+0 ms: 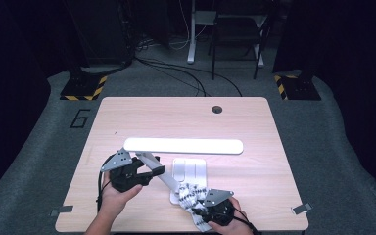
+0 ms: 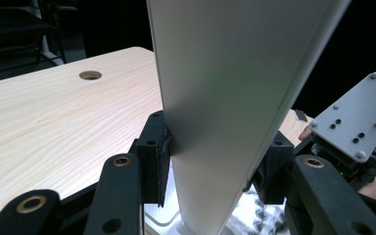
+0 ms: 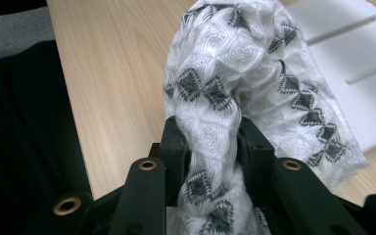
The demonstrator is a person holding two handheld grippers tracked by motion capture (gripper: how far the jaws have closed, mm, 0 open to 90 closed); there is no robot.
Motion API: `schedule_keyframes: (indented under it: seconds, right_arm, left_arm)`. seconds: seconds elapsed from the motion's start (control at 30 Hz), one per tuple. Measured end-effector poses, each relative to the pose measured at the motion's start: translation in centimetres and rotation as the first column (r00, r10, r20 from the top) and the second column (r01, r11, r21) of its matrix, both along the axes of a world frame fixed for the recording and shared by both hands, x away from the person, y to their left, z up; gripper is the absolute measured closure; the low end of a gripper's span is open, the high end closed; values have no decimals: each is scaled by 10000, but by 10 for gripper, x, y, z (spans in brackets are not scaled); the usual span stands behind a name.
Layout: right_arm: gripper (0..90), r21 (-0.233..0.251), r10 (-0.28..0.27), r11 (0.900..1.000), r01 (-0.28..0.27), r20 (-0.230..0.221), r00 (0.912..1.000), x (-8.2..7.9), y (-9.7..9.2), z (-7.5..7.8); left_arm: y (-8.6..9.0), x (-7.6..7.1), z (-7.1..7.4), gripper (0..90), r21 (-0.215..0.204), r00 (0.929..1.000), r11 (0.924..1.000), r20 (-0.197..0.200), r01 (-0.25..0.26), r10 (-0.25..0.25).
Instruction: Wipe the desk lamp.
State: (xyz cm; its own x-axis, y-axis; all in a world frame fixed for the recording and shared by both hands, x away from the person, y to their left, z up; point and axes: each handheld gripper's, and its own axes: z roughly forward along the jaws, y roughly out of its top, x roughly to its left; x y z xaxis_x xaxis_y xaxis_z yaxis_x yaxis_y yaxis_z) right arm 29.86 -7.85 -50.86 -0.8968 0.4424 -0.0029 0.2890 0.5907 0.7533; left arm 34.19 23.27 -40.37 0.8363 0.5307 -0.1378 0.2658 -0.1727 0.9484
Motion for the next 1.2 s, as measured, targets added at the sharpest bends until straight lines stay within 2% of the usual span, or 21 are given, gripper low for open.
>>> schedule_keyframes:
  seconds: [0.13, 0.23, 0.53, 0.67, 0.73, 0.83, 0.87, 0.93, 1.03, 1.2]
  right_arm:
    - [693, 28, -229, 9997, 229, -100, 9997, -2, -8, 0]
    - [693, -105, -597, 9982, 597, 12, 9982, 0, -19, 0]
    - [692, -364, -809, 9961, 807, -33, 9967, 6, -27, 3]
    - [691, -114, -1008, 9948, 1007, -36, 9949, 9, -33, 11]
    - [689, 93, -1203, 9927, 1202, 45, 9927, 17, -40, 20]
    - [687, 240, -1369, 9903, 1367, 93, 9905, 26, -45, 24]
    - [687, 415, -1565, 9867, 1569, -127, 9876, 38, -49, 24]
    - [687, 552, -1767, 9825, 1782, -307, 9838, 48, -50, 23]
    - [687, 628, -1881, 9796, 1907, -439, 9812, 60, -46, 22]
    - [687, 524, -1792, 9820, 1816, -487, 9826, 72, -30, 24]
  left_arm:
    - [0, 0, 0, 566, -30, 10000, 10000, 0, 10, -10]
    - [0, 0, 0, 566, 5, 10000, 10000, 2, -5, 5]
    - [-1, 0, 0, 566, 7, 10000, 10000, 9, -50, 50]
    - [-1, 0, 0, 566, 11, 10000, 10000, 1, -58, 58]
    - [-1, 0, 0, 567, 2, 10000, 10000, 5, -52, 52]
    - [-1, 0, 1, 566, 34, 10000, 10000, 37, -58, 58]
    - [-2, 0, 1, 566, 7, 10000, 10000, 7, -56, 56]
    - [-1, 0, 0, 566, -11, 10000, 10000, 17, -62, 62]
    - [-1, 0, 0, 566, -15, 10000, 10000, 15, -48, 48]
    - [-1, 0, 0, 566, -5, 10000, 10000, 25, -60, 60]
